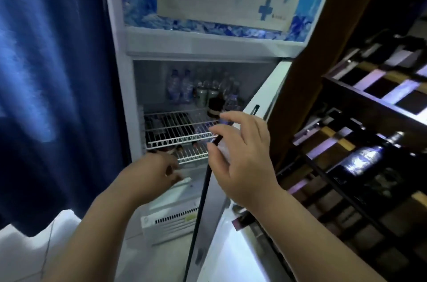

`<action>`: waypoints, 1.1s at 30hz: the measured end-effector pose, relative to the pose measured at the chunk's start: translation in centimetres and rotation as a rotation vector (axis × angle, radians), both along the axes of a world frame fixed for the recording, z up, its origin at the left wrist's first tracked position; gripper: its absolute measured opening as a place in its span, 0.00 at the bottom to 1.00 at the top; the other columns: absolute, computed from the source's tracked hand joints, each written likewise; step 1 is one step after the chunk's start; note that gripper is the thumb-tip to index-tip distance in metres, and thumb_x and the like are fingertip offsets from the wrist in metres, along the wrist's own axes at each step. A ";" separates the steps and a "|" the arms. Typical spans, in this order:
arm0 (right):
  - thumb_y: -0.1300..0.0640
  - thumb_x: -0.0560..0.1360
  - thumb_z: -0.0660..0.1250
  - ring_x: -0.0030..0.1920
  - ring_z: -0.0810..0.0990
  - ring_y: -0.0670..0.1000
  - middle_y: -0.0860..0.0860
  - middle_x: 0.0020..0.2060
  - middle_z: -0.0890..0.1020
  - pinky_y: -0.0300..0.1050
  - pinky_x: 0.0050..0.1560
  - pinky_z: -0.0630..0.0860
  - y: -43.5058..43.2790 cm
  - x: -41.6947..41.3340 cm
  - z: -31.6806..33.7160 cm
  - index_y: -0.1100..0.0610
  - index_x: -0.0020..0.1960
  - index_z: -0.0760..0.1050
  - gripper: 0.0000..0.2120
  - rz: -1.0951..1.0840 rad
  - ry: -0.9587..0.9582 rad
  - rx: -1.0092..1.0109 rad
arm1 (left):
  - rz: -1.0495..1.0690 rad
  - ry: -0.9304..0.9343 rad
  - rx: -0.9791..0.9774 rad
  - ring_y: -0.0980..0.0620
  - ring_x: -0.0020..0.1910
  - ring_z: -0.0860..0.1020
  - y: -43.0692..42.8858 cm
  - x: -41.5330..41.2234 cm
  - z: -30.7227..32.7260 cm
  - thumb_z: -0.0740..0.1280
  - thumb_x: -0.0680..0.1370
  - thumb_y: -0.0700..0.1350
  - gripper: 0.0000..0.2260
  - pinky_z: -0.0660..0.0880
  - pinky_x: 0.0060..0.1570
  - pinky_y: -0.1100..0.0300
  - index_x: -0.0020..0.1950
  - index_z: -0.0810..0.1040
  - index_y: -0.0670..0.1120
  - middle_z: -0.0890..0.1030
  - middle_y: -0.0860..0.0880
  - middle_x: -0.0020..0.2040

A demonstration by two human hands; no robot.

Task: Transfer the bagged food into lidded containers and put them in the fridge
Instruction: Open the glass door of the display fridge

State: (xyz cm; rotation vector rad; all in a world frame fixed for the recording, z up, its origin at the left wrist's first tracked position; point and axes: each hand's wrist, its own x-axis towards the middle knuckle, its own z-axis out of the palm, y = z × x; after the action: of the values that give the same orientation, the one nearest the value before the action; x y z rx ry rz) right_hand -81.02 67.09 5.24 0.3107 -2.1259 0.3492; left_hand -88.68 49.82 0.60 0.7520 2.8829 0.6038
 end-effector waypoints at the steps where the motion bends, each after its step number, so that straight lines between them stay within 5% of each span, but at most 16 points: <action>1: 0.58 0.71 0.67 0.51 0.77 0.59 0.58 0.49 0.80 0.53 0.53 0.72 1.2 1.3 -0.1 0.62 0.47 0.81 0.09 -0.019 0.012 -0.010 | -0.027 0.002 -0.006 0.57 0.40 0.75 1.2 0.6 -0.2 0.66 0.76 0.55 0.09 0.73 0.38 0.61 0.51 0.78 0.52 0.79 0.54 0.45; 6: 0.57 0.71 0.67 0.45 0.78 0.57 0.59 0.43 0.81 0.46 0.51 0.72 7.5 7.3 0.3 0.65 0.44 0.80 0.11 -0.117 0.026 0.033 | -0.167 -0.024 -0.008 0.54 0.45 0.78 7.2 3.1 -0.4 0.65 0.75 0.57 0.13 0.78 0.48 0.55 0.55 0.78 0.52 0.82 0.52 0.49; 12: 0.62 0.72 0.66 0.50 0.80 0.55 0.58 0.46 0.83 0.43 0.59 0.75 12.9 13.0 0.5 0.67 0.49 0.82 0.10 -0.374 0.044 0.047 | -0.377 0.002 -0.062 0.54 0.45 0.78 13.1 4.6 0.7 0.64 0.75 0.58 0.13 0.77 0.48 0.56 0.53 0.78 0.52 0.82 0.52 0.48; 15: 0.62 0.73 0.63 0.52 0.81 0.55 0.57 0.51 0.83 0.40 0.62 0.70 15.0 15.3 0.6 0.65 0.54 0.81 0.13 -0.587 -0.073 0.004 | -0.467 0.003 -0.107 0.53 0.46 0.79 15.5 5.1 1.1 0.64 0.75 0.59 0.14 0.77 0.48 0.55 0.54 0.77 0.53 0.82 0.53 0.49; 19: 0.67 0.71 0.65 0.56 0.78 0.60 0.57 0.52 0.79 0.60 0.68 0.63 17.7 16.4 1.8 0.64 0.55 0.76 0.12 -0.873 -0.392 0.023 | -0.550 0.008 -0.137 0.51 0.48 0.79 18.1 5.8 1.2 0.64 0.75 0.60 0.13 0.77 0.49 0.54 0.54 0.77 0.54 0.82 0.53 0.50; 21: 0.65 0.73 0.62 0.54 0.74 0.58 0.53 0.49 0.74 0.57 0.69 0.61 18.8 16.3 3.2 0.60 0.52 0.71 0.08 -0.982 -0.563 -0.013 | -0.581 0.020 -0.144 0.51 0.48 0.79 19.5 6.2 1.2 0.64 0.74 0.60 0.13 0.77 0.49 0.55 0.53 0.77 0.54 0.82 0.53 0.50; 25: 0.61 0.74 0.63 0.53 0.71 0.58 0.55 0.52 0.72 0.51 0.55 0.67 22.9 15.5 4.3 0.60 0.52 0.68 0.09 -1.158 -0.720 0.081 | -0.621 0.031 -0.141 0.52 0.47 0.79 22.5 6.8 1.6 0.64 0.74 0.61 0.13 0.77 0.48 0.54 0.52 0.77 0.53 0.82 0.53 0.50; 29: 0.57 0.77 0.59 0.58 0.71 0.59 0.59 0.59 0.72 0.50 0.58 0.68 28.0 14.6 3.5 0.64 0.64 0.65 0.18 -1.265 -0.780 0.159 | -0.607 0.040 -0.113 0.54 0.46 0.78 25.1 7.1 2.2 0.64 0.74 0.61 0.14 0.78 0.48 0.53 0.52 0.77 0.54 0.81 0.54 0.49; 33: 0.52 0.77 0.60 0.59 0.69 0.59 0.59 0.60 0.70 0.50 0.58 0.68 31.3 14.3 3.2 0.65 0.65 0.64 0.22 -1.281 -0.786 0.150 | -0.578 0.074 -0.106 0.54 0.47 0.78 27.4 6.7 3.0 0.64 0.74 0.60 0.14 0.77 0.48 0.54 0.53 0.77 0.54 0.81 0.54 0.49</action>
State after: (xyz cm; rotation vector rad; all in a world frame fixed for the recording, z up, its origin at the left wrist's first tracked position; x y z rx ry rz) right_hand -66.70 98.39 8.39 -1.2684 -2.5927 -0.5315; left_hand -82.01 77.17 3.59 1.5243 2.5299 0.3486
